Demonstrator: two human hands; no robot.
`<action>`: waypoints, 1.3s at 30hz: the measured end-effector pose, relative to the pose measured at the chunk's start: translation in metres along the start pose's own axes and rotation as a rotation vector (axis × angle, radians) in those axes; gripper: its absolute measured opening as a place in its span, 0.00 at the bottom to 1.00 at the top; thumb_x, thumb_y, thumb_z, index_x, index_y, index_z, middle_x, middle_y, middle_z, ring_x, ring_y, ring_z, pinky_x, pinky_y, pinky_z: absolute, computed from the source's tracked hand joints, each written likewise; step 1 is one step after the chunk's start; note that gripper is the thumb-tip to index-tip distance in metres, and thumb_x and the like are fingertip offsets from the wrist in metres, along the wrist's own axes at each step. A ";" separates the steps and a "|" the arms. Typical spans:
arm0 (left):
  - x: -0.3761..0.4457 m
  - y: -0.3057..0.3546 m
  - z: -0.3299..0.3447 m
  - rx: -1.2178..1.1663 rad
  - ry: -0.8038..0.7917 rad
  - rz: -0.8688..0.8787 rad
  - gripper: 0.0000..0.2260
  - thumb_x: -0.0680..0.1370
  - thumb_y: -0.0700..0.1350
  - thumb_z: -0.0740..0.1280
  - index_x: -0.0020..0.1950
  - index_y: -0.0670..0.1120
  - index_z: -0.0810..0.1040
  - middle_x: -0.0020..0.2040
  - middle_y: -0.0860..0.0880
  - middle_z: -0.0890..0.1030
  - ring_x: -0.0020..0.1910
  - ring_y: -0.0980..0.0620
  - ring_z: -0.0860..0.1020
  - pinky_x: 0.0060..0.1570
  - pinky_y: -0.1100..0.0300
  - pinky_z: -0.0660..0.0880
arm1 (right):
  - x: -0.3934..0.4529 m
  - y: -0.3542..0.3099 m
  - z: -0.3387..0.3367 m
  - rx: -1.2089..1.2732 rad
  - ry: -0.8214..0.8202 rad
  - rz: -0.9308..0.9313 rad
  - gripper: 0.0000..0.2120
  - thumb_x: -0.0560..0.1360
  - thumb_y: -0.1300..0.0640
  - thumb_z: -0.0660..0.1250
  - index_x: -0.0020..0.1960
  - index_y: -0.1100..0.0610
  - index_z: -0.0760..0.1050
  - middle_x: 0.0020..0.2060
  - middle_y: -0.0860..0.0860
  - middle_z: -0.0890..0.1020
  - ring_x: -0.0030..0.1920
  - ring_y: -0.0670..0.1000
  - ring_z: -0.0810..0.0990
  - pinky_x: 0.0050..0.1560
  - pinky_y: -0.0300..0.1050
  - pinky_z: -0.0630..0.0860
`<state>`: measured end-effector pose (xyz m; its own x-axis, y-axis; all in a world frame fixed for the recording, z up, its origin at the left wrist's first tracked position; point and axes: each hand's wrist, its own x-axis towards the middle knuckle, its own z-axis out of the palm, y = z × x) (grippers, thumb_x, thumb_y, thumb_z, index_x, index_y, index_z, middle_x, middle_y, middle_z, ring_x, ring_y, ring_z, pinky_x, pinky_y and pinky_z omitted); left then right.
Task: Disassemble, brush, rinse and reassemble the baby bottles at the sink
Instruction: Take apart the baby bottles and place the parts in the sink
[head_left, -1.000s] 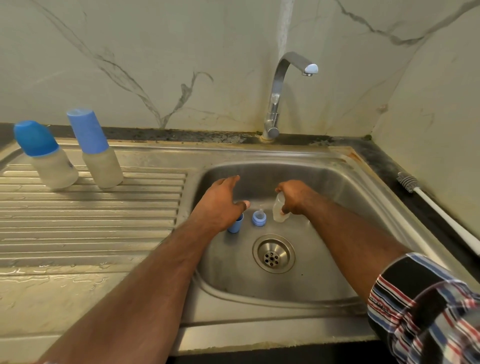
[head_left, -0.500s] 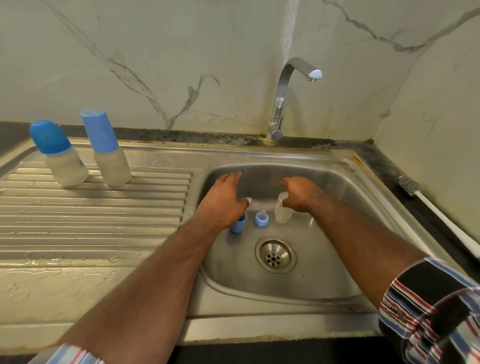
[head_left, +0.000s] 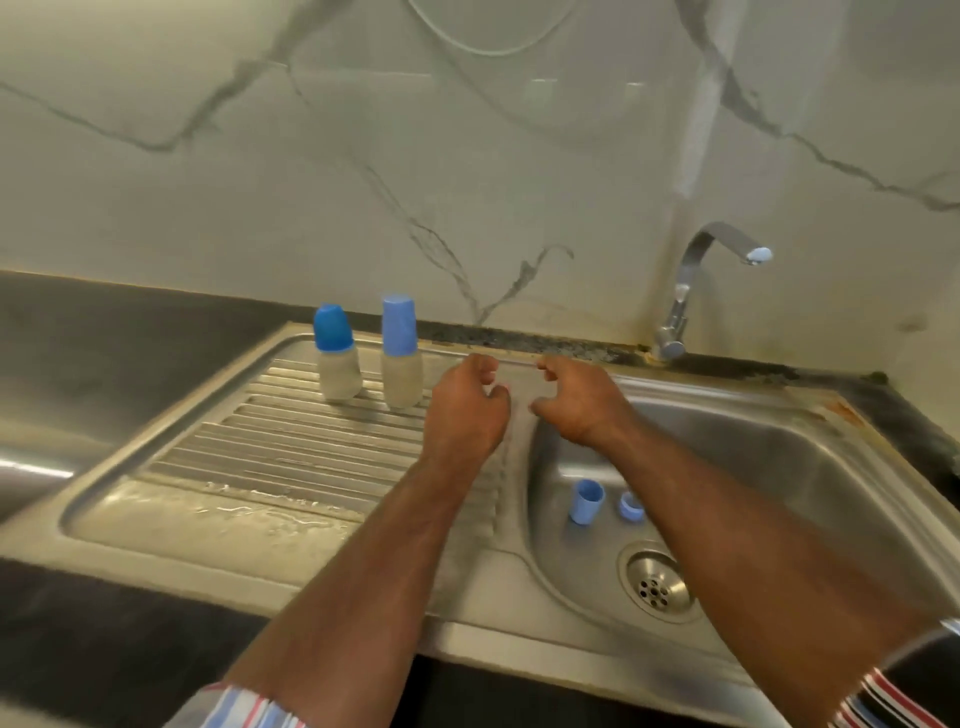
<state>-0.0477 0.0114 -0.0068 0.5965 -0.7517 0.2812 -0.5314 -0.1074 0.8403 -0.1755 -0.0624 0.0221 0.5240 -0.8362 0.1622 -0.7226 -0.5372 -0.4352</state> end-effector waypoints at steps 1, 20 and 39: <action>0.003 -0.009 -0.012 -0.010 0.034 -0.017 0.15 0.78 0.42 0.70 0.65 0.46 0.78 0.59 0.48 0.82 0.57 0.48 0.81 0.57 0.59 0.73 | 0.004 -0.016 0.005 0.028 0.000 -0.022 0.25 0.74 0.56 0.70 0.70 0.55 0.73 0.63 0.54 0.80 0.60 0.55 0.78 0.53 0.41 0.69; 0.044 -0.063 -0.057 -0.114 0.061 -0.022 0.18 0.76 0.44 0.75 0.64 0.47 0.75 0.57 0.48 0.79 0.53 0.50 0.79 0.47 0.61 0.74 | 0.057 -0.103 0.063 0.772 -0.114 0.139 0.35 0.74 0.60 0.71 0.77 0.50 0.62 0.61 0.56 0.79 0.50 0.54 0.83 0.53 0.58 0.83; -0.068 0.049 0.093 0.116 -0.492 0.268 0.23 0.73 0.46 0.76 0.68 0.48 0.78 0.62 0.47 0.83 0.60 0.45 0.80 0.56 0.58 0.73 | -0.069 0.086 -0.112 0.192 -0.276 0.228 0.11 0.76 0.61 0.72 0.57 0.64 0.80 0.45 0.61 0.83 0.38 0.54 0.81 0.48 0.50 0.83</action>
<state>-0.1701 -0.0032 -0.0279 0.0965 -0.9739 0.2054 -0.7048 0.0789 0.7050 -0.3242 -0.0629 0.0732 0.4804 -0.8562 -0.1902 -0.7508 -0.2893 -0.5939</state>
